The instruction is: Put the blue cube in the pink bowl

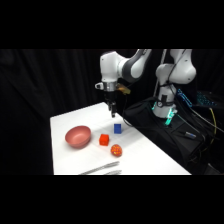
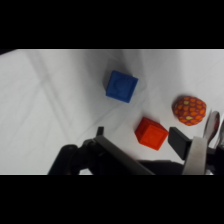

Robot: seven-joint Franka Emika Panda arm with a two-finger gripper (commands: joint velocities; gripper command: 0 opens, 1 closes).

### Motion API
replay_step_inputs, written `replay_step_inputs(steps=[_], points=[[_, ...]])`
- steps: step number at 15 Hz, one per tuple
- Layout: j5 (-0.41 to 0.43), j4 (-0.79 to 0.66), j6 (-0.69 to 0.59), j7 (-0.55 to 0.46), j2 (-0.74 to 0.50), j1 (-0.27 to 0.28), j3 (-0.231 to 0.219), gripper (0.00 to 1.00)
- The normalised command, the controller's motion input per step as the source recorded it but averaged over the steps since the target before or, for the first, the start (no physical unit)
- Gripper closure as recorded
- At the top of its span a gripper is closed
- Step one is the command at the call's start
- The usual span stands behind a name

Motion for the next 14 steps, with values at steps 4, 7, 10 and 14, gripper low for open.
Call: replay_step_inputs(steps=[4, 7, 10, 14], points=[[0.019, -0.35, 0.28, 0.15, -0.23, -0.062, -0.019, 0.00], [0.221, -0.27, 0.34, 0.04, -0.12, 0.003, 0.019, 0.00], [0.305, -0.17, 0.40, 0.03, 0.03, 0.035, 0.034, 0.00], [0.204, -0.07, 0.38, 0.10, 0.15, 0.052, 0.053, 0.00]])
